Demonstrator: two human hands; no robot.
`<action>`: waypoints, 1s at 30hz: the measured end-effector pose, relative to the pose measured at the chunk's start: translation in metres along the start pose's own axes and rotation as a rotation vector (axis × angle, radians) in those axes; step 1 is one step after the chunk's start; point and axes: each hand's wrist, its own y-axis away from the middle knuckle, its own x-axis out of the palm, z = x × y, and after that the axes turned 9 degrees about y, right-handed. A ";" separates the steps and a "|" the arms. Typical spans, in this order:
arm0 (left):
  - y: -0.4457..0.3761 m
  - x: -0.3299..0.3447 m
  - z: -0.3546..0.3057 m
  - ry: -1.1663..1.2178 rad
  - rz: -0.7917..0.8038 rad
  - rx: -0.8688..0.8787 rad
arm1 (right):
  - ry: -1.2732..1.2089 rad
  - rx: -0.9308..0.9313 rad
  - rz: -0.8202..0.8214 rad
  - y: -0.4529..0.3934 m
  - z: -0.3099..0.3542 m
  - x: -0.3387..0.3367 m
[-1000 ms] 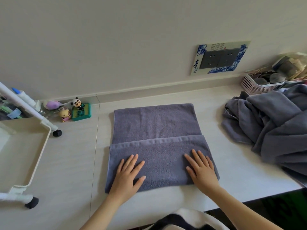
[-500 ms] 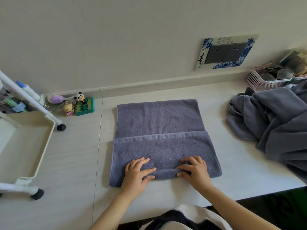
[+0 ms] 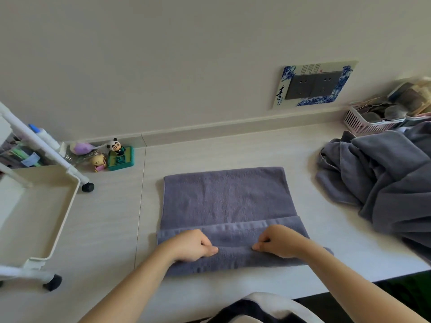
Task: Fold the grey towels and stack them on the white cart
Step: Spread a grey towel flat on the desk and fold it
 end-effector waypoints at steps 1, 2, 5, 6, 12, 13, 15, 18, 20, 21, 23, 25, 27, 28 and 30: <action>0.003 -0.008 -0.004 0.052 0.053 -0.017 | -0.004 -0.012 0.061 0.002 0.002 -0.012; 0.006 -0.017 -0.008 0.096 0.086 -0.034 | 0.004 -0.025 0.104 0.004 0.005 -0.025; 0.006 -0.048 -0.023 0.145 0.083 -0.085 | 0.108 -0.054 0.134 -0.002 0.016 -0.065; 0.004 -0.060 -0.030 0.124 0.055 -0.088 | 0.149 -0.056 0.126 -0.009 0.020 -0.079; -0.051 -0.108 -0.050 -0.138 -0.192 -0.131 | 0.203 0.060 0.010 -0.077 0.022 -0.121; -0.063 -0.109 -0.048 -0.135 -0.246 -0.119 | 0.197 0.097 -0.007 -0.090 0.018 -0.119; -0.079 -0.104 -0.042 -0.134 -0.312 -0.092 | 0.158 0.166 -0.010 -0.108 0.009 -0.108; -0.093 -0.093 -0.029 -0.225 -0.324 -0.080 | 0.232 0.170 -0.089 -0.121 -0.008 -0.088; -0.101 -0.090 -0.019 -0.335 -0.336 -0.043 | 0.293 0.129 -0.160 -0.127 -0.018 -0.077; -0.102 -0.087 -0.016 -0.373 -0.359 -0.015 | 0.308 0.120 -0.194 -0.127 -0.020 -0.073; -0.112 -0.086 -0.012 -0.432 -0.400 0.014 | 0.319 0.128 -0.243 -0.135 -0.023 -0.071; -0.114 -0.081 -0.012 -0.493 -0.455 0.007 | 0.371 0.148 -0.291 -0.135 -0.020 -0.068; -0.118 -0.073 -0.010 -0.518 -0.522 0.000 | 0.429 0.193 -0.333 -0.136 -0.016 -0.063; -0.120 -0.067 -0.008 -0.511 -0.611 0.032 | 0.437 0.203 -0.397 -0.136 -0.014 -0.056; -0.117 -0.054 -0.009 -0.472 -0.785 0.140 | 0.389 0.175 -0.604 -0.133 -0.005 -0.043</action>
